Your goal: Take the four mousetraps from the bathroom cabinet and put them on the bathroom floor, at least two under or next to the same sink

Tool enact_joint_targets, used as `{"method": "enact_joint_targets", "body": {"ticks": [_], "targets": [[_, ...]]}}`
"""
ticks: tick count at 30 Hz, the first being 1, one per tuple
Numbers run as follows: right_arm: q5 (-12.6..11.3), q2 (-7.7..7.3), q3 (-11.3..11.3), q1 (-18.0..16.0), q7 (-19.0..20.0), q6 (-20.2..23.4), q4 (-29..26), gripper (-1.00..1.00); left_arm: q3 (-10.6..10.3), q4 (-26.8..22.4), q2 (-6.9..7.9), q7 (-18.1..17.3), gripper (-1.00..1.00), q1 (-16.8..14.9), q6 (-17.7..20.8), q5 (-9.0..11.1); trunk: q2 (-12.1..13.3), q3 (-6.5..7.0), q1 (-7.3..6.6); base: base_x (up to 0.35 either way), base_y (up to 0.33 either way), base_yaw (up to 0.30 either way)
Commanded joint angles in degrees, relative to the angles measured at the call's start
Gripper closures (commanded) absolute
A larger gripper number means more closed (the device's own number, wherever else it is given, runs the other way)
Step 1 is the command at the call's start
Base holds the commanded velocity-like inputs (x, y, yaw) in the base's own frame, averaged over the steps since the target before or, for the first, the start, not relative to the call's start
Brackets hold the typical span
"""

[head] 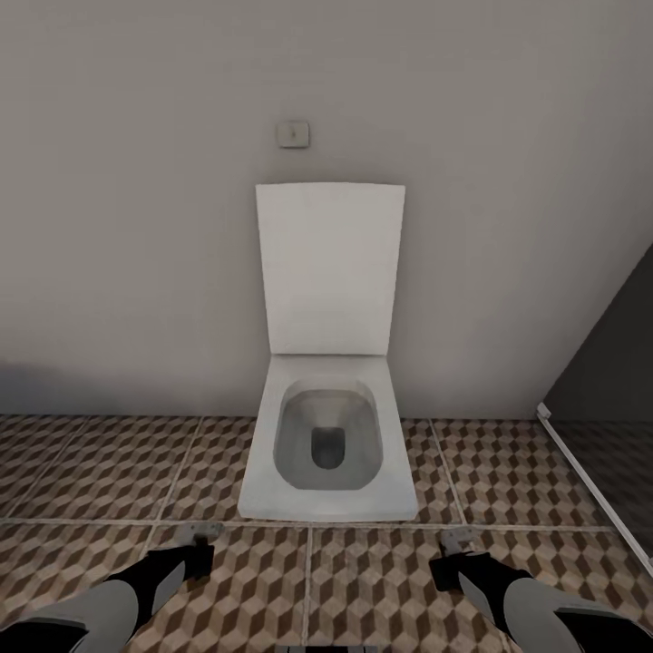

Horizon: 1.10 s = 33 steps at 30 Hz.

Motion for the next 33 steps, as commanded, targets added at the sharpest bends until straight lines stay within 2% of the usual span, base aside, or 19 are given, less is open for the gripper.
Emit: {"method": "enact_joint_targets", "body": {"ticks": [1,28,33], "targets": [[0.5,-0.01,-0.3,-0.1,0.3,0.1,0.0,1.0,-0.5,-0.1,0.0,-0.1,1.0,0.0,0.3,0.6,0.0,-0.04,-0.01,0.0,0.0,0.0],[0.8,-0.08,-0.3,-0.1,0.2,-0.5,-0.1,1.0,-0.4,-0.2,-0.15,-0.2,1.0,0.0,-0.1,0.5,0.0,-0.04,-0.01,0.0,0.0,0.0],[0.4,0.06,-0.5,-0.1,-1.9,-0.5,-0.6,1.0,-0.3,-0.3,-0.44,-0.2,1.0,0.0,0.3,0.5,0.0,-0.04,-0.01,0.0,0.0,0.0]]}}
